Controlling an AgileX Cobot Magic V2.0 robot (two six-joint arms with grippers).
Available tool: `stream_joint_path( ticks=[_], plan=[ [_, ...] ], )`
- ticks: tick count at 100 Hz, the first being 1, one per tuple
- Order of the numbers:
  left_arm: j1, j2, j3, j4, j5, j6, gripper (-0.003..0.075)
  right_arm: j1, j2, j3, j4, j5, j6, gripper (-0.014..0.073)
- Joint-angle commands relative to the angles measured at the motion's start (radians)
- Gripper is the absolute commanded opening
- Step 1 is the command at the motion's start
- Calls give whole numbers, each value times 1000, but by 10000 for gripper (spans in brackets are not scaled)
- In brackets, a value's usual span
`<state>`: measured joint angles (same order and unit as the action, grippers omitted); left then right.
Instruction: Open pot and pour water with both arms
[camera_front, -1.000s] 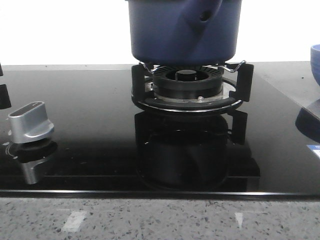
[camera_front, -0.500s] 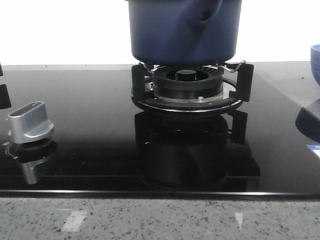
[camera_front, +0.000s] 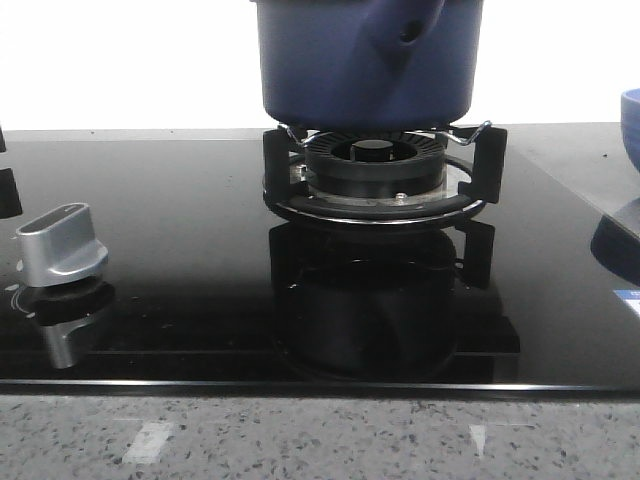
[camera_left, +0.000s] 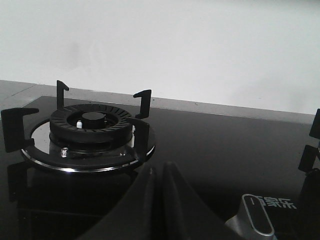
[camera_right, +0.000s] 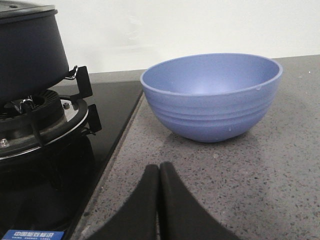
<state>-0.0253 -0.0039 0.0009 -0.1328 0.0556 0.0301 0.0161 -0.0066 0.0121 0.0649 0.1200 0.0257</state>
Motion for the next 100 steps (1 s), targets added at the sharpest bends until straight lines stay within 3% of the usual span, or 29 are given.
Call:
stream_joint_path(
  ticks=[1, 78, 100],
  plan=[
    [3, -28, 31, -1, -81, -7, -20, 1, -21, 25, 0, -83, -3, -68],
    [3, -28, 31, -26, -104, -7, -20, 1, -21, 25, 6, -106, -3, -68],
    [3, -28, 31, -167, -115, -7, -20, 1, -21, 25, 155, -112, -3, -68]
  ],
)
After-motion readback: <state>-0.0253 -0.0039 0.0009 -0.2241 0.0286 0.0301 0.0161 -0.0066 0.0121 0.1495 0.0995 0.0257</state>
